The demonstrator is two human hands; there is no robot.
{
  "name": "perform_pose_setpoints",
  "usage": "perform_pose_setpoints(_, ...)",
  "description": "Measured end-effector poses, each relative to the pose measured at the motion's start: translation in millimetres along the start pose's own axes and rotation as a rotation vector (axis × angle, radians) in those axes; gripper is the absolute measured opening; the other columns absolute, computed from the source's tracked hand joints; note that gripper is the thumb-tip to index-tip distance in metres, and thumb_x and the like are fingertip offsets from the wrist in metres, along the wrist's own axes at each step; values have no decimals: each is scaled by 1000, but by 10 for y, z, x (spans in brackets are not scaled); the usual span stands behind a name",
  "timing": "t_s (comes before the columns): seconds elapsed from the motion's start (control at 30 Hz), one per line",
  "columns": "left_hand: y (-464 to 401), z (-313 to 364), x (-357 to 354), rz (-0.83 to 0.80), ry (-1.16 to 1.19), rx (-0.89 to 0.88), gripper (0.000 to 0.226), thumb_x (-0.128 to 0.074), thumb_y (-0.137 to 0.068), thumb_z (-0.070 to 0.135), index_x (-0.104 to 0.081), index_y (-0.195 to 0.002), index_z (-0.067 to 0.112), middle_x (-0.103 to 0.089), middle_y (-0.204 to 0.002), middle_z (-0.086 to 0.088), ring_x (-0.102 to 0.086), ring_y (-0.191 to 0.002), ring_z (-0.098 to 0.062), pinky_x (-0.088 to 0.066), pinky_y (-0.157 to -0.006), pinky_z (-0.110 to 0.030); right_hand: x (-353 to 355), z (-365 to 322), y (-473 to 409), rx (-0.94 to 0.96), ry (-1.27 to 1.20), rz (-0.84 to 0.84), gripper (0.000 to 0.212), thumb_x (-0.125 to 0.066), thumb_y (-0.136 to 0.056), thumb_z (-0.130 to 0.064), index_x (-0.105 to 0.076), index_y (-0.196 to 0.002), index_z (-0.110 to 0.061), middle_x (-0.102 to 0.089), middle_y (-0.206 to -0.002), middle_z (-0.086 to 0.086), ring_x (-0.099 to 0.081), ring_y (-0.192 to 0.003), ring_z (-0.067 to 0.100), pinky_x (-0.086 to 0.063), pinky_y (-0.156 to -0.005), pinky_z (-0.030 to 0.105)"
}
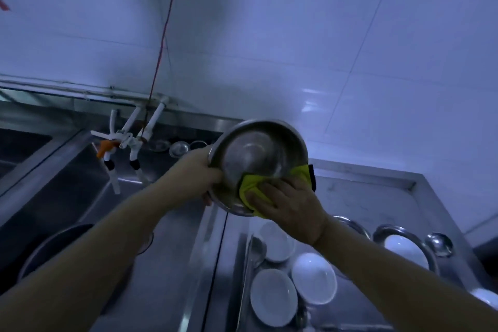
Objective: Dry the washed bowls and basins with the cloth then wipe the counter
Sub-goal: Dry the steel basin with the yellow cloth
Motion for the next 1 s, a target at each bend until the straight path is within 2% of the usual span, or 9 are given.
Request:
perform_pose_setpoints(0.13, 21, -237, 140, 301, 248, 61, 17, -58, -75, 8, -62, -77, 24, -61, -66, 1, -57, -59, -13, -43, -45, -10, -40, -126, -247, -292, -11, 2, 13, -68, -86, -14, -74, -97, -19, -67, -75, 5, -59, -61, 24, -41, -62, 33)
perform_pose_setpoints(0.27, 121, -456, -189, 241, 591, 75, 34, -53, -85, -7, -59, -109, 15, -68, -88, -12, -67, -70, -19, -52, -48, -25, -53, -239, -362, -471, 9, -10, 21, -65, -89, -18, -72, -109, -20, -66, -74, 4, -56, -61, 24, -40, -61, 33)
perform_pose_setpoints(0.37, 47, -423, -90, 161, 541, 18, 33, -50, -81, -7, -63, -103, 14, -68, -84, -15, -68, -66, -19, -53, -49, -30, -128, -314, -318, -451, -91, -100, 27, -59, -92, -20, -68, -117, -19, -72, -100, 5, -64, -73, 25, -45, -67, 33)
perform_pose_setpoints(0.47, -13, -361, 22, 87, 351, -55, 33, -54, -73, 4, -68, -92, 27, -71, -89, -9, -68, -81, -23, -56, -68, -40, -174, -294, -216, -302, -215, -286, 34, -49, -93, -28, -66, -120, -16, -66, -121, 6, -66, -92, 27, -49, -77, 36)
perform_pose_setpoints(0.67, -51, -425, -62, -44, 223, -28, 42, -49, -77, -5, -62, -81, 34, -66, -80, -5, -68, -60, -12, -50, -42, -22, -104, 7, -67, -132, -87, -461, 21, -58, -79, -16, -73, -94, -16, -70, -90, 4, -64, -78, 27, -49, -74, 34)
perform_pose_setpoints(0.8, -49, -465, -241, -42, 343, 14, 23, -50, -91, 16, -61, -90, 36, -66, -83, -4, -68, -66, -21, -52, -44, -27, 39, 346, -222, -414, 148, -312, 27, -56, -71, -2, -72, -90, -11, -64, -74, 7, -59, -67, 29, -44, -66, 34)
perform_pose_setpoints(0.87, -55, -424, -316, -4, 327, -17, 13, -49, -93, 33, -61, -90, 35, -70, -80, 7, -68, -72, -8, -51, -50, -18, 50, 439, -262, -586, 191, -273, 30, -56, -75, -6, -70, -101, -10, -66, -81, 9, -60, -74, 30, -45, -68, 35)
perform_pose_setpoints(0.93, -64, -380, -418, 9, 357, -37, 18, -47, -94, 39, -62, -91, 31, -71, -78, 14, -68, -71, -3, -51, -53, -18, -156, 427, -222, -710, 99, -391, 42, -65, -79, -28, -64, -116, -8, -65, -99, 12, -58, -89, 32, -46, -73, 38)
perform_pose_setpoints(1.0, -81, -370, -496, 20, 427, -18, 21, -44, -96, 37, -63, -94, 29, -72, -79, 6, -69, -69, -5, -52, -48, -19, -389, 343, -148, -763, -57, -547, 62, -52, -84, -52, -51, -131, -12, -54, -125, 13, -49, -109, 31, -44, -81, 42)
Point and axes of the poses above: each hand's wrist, its own y-axis away from the middle knuckle, its own x-axis out of the back of the hand, z = x × y, the point moved 10 cm from there along -y, towards the middle knuckle
